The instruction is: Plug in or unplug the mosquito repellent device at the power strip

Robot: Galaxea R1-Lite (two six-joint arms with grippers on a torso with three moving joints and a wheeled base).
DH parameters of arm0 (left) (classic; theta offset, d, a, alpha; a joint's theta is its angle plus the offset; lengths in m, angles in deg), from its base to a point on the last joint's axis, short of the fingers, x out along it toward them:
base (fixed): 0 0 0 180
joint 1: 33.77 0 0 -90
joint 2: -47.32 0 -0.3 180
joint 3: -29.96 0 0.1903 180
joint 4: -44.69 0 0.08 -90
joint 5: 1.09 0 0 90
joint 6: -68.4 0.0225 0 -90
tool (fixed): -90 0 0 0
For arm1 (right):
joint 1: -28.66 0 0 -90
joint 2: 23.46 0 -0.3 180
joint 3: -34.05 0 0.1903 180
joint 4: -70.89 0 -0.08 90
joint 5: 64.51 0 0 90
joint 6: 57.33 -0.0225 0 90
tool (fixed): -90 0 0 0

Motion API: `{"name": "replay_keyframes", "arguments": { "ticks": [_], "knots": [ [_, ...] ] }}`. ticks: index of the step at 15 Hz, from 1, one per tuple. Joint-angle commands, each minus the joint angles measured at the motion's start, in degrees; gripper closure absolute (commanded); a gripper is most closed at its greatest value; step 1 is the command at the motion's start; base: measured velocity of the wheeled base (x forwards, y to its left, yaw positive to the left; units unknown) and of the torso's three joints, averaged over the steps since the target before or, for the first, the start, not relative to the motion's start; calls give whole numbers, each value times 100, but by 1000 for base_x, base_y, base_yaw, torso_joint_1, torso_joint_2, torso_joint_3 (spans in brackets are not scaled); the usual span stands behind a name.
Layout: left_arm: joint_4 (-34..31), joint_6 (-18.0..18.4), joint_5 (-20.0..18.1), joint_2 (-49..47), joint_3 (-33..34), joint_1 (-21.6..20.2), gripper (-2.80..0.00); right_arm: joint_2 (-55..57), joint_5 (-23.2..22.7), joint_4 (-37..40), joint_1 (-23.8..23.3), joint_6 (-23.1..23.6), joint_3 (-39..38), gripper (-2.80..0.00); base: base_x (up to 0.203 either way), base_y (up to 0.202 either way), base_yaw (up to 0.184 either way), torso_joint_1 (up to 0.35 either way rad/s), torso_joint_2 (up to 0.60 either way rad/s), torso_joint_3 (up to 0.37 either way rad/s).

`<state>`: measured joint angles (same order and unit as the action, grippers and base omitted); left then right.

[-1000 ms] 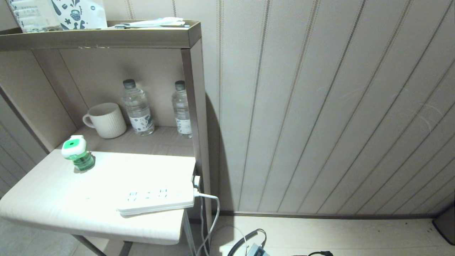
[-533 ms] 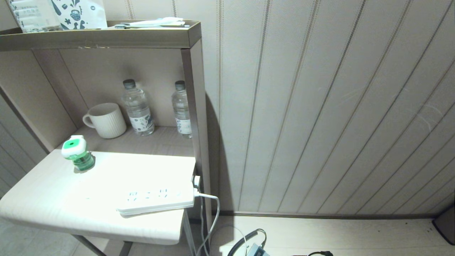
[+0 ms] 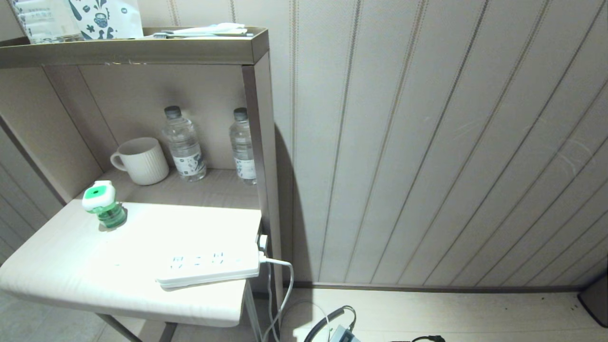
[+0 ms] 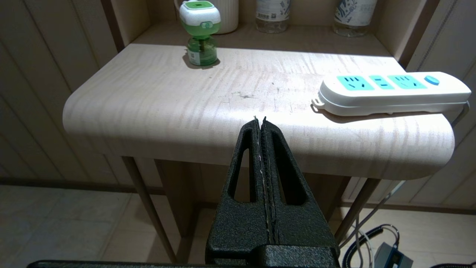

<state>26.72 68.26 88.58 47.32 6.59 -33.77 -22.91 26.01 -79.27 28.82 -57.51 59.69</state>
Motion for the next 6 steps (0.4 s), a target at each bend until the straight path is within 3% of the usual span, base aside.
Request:
{"name": "replay_keyframes", "arguments": {
  "ticks": [1,6],
  "knots": [
    [5,-4,-2,-9,0,-3,0,7,0,3,2,1,1,0,0,0,0,0,0,0],
    [5,-2,-2,-9,0,-3,0,7,0,3,2,1,1,0,0,0,0,0,0,0]
  ]
}}
